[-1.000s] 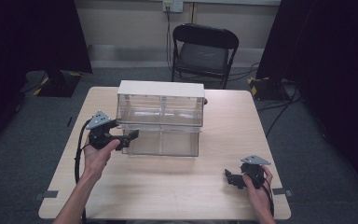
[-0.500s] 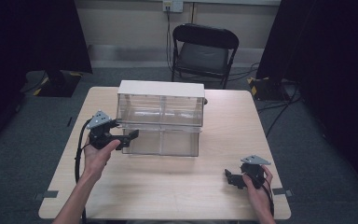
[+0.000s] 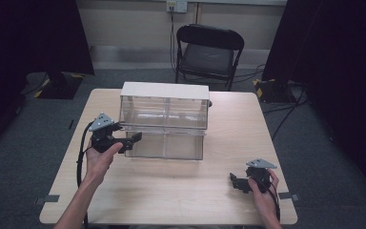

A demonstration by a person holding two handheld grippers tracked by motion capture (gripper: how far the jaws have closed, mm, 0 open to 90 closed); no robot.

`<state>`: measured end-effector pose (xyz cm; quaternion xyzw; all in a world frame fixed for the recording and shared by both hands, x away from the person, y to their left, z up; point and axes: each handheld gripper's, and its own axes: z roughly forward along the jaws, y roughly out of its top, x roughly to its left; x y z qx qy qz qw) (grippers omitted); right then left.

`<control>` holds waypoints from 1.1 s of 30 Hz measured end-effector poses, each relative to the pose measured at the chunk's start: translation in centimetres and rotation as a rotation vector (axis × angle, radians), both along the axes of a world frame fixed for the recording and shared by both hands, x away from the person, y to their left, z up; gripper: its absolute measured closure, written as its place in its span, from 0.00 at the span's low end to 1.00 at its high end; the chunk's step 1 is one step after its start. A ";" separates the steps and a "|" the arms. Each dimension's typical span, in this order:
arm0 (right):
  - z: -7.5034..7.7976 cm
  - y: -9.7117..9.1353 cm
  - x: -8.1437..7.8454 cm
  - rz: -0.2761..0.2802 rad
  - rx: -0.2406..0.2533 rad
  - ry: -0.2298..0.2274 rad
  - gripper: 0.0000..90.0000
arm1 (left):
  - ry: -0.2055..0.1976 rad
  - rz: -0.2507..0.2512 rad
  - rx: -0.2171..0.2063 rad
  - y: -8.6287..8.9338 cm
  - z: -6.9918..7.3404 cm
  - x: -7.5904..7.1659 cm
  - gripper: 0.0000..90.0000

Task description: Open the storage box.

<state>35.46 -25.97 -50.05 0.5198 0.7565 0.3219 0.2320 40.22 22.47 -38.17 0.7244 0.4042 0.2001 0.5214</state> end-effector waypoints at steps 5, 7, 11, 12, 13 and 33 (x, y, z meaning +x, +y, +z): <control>0.0 0.0 0.0 0.000 0.000 0.000 0.08 | -0.002 -0.002 0.003 0.1 0.0 0.0 0.15; 0.0 0.0 0.0 0.000 0.000 0.000 0.08 | -0.002 -0.003 0.005 0.1 0.0 0.0 0.15; 0.0 0.0 0.0 0.000 0.000 0.000 0.08 | 0.002 -0.001 0.003 0.1 0.0 0.0 0.16; 0.0 0.0 0.0 0.000 0.000 0.000 0.08 | 0.003 -0.001 0.002 0.1 0.0 0.0 0.16; 0.0 0.0 0.0 0.000 0.000 0.000 0.08 | 0.003 0.000 0.003 0.1 0.0 0.0 0.16; 0.0 0.0 0.0 0.000 0.000 0.000 0.08 | 0.002 -0.002 0.002 0.1 0.0 0.0 0.16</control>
